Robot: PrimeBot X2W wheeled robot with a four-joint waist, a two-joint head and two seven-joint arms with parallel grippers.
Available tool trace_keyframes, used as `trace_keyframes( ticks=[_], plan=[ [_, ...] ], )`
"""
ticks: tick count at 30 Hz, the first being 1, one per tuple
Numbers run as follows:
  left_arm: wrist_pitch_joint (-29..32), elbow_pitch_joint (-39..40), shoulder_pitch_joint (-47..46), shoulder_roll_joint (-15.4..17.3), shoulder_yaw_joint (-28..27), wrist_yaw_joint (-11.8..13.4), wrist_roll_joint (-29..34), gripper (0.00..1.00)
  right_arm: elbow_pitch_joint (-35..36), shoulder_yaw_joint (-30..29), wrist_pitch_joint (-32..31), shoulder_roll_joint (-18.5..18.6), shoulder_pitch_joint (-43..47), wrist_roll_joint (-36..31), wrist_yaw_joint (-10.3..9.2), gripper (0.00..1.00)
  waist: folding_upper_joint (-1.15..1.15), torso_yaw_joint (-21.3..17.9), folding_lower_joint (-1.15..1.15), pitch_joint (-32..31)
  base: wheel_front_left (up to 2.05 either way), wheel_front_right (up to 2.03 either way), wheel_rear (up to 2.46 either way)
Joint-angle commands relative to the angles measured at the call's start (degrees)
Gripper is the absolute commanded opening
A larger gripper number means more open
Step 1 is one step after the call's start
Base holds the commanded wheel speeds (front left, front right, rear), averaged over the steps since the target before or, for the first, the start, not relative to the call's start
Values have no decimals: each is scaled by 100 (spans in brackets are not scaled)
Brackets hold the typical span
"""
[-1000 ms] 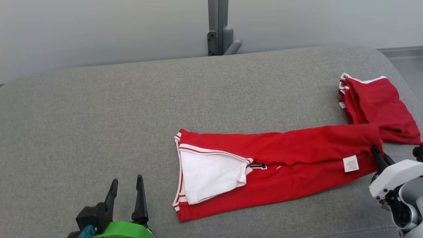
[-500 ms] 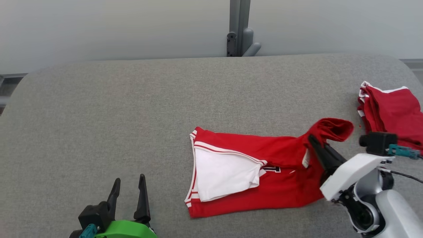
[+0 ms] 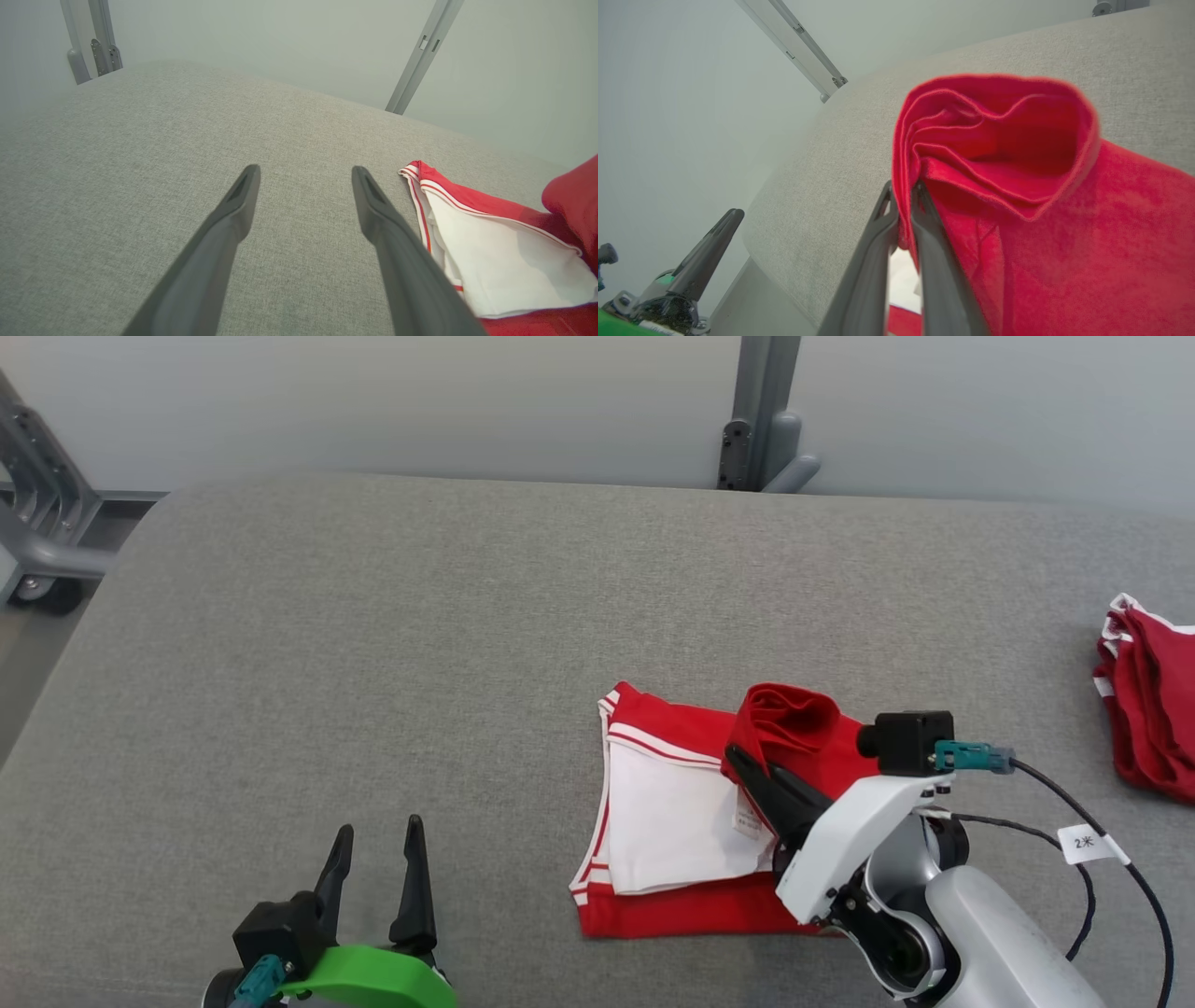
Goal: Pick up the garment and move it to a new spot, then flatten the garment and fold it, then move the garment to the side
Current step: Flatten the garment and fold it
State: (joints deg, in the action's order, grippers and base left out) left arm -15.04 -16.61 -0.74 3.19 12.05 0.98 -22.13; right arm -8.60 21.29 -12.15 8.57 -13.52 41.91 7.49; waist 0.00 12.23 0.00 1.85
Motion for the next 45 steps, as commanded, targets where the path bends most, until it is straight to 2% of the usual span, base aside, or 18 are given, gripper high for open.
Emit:
trace_keyframes(
  ticks=[1, 21, 22, 23, 24, 25, 32, 38, 45],
  plan=[
    [-13, 5, -111, 2, 5, -12, 9, 100, -98, 37, 48, -11, -83, -11, -1, 0, 0, 176, 0, 34, 0, 0, 0],
    [-13, -40, -162, -23, 45, -29, 47, 100, -1945, 913, 386, -380, -857, 248, -1, 0, 0, 557, 0, 85, 0, 0, 0],
    [-13, -60, -163, -24, 61, -33, 46, 100, -2183, 984, 441, -422, -951, 234, -1, 32, 0, 585, 0, 64, 0, 0, 0],
    [-13, -71, -164, -25, 67, -39, 42, 100, -2283, 1011, 487, -443, -1003, 238, -1, 44, 0, 597, 0, 51, 0, 0, 0],
    [-13, -82, -163, -25, 73, -43, 40, 100, -2376, 1041, 528, -464, -1046, 244, -1, 76, 0, 608, 0, 38, 0, 0, 0],
    [-13, -90, -159, -25, 78, -45, 37, 100, -2454, 1080, 572, -483, -1084, 244, -1, 100, 0, 616, 0, 24, 0, 0, 0],
    [-13, -132, -58, -26, 100, -49, 35, 100, -2769, 1284, 929, -538, -1301, 335, -2, 100, 0, 635, 0, -87, 0, 0, 0],
    [-13, -132, 6, -27, 105, -36, 55, 100, -2896, 1283, 1337, -535, -1430, 162, -2, 100, 0, 578, 0, -158, 0, 0, 0],
    [-13, -47, 90, -26, 152, -43, 76, 100, -3196, 915, 2243, -223, -1549, -688, -2, 100, 0, 355, 0, -230, 0, 0, 0]
  ],
)
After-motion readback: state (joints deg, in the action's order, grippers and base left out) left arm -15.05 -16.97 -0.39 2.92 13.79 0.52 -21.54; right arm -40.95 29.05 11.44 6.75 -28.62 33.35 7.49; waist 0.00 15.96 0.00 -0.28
